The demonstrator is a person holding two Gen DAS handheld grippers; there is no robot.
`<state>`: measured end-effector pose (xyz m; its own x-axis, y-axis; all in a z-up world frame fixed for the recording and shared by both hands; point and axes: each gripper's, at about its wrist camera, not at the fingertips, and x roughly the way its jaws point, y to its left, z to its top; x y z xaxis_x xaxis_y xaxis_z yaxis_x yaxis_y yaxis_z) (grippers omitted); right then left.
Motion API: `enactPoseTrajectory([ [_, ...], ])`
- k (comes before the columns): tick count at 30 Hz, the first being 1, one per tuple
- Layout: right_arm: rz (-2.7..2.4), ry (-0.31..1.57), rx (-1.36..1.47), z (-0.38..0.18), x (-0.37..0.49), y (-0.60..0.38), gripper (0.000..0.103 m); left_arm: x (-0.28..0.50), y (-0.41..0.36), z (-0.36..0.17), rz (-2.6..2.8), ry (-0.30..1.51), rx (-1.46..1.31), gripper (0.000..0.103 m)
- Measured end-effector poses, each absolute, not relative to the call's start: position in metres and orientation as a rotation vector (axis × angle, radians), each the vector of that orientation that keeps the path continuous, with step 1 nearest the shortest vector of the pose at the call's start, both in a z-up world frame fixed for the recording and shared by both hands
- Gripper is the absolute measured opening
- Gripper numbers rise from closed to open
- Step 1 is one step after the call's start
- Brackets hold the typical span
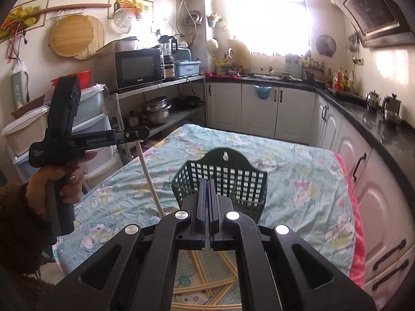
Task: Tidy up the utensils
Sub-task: 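Lift the held chopsticks upright and carry both grippers over the green caddy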
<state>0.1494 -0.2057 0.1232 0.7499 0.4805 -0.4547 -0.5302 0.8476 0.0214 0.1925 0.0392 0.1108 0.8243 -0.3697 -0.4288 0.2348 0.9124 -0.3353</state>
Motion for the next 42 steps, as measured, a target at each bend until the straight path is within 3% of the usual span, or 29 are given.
enactPoseTrajectory([
  [24,0.493,0.267,-0.155,0.231,0.17,-0.212,0.002,0.217,0.03,0.224,-0.268,0.299,-0.236,0.001],
  [42,0.427,0.413,-0.184,0.189,0.228,-0.204,0.002,0.252,0.019,0.18,-0.179,0.314,-0.202,0.001],
])
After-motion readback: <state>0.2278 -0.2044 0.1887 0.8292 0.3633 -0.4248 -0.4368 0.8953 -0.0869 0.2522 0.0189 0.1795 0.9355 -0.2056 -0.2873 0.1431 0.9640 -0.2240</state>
